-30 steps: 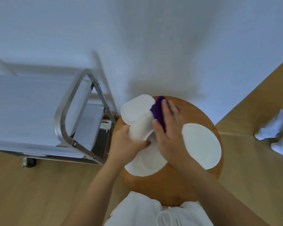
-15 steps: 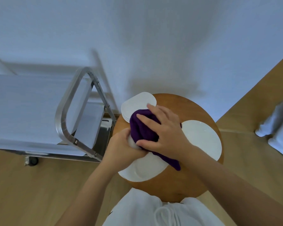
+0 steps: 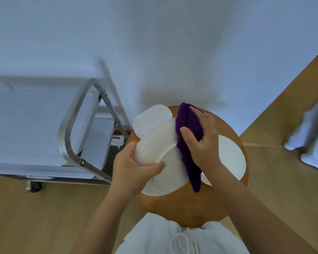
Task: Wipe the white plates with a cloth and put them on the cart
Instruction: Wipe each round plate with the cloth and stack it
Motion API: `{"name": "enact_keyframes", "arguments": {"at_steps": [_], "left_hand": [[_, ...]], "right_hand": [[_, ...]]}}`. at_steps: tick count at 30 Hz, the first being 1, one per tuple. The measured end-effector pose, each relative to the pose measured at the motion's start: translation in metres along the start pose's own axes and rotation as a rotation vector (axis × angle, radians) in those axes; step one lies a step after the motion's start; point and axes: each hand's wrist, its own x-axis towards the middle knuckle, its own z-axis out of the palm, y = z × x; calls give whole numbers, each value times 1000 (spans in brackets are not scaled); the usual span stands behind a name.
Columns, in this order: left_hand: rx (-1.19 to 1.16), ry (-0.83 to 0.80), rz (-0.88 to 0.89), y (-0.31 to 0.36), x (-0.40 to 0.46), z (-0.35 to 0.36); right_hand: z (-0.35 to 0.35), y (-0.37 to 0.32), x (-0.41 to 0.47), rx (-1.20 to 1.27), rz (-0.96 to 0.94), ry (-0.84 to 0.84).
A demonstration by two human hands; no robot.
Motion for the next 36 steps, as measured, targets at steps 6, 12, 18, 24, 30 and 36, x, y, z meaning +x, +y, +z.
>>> {"name": "enact_keyframes", "arguments": {"at_steps": [6,12,18,24,30,36], "left_hand": [[-194,40,-108,-6,-3,7],[-448,136,-258,-8,-9,17],[-622,163,-283,-3,-9,29],[-975,-623,-417,-5,-1,-4],[-1148,-807,-567,-13,24,-11],[-1022,-535,-591,6,24,-3]], "right_hand": [[-2,12,-8,175,248,56],[-1,24,-20,284,434,88],[7,27,-40,530,634,197],[-49,27,-1,460,650,-253],[-51,12,31,253,514,-540],[-50,20,27,332,580,-426]]}}
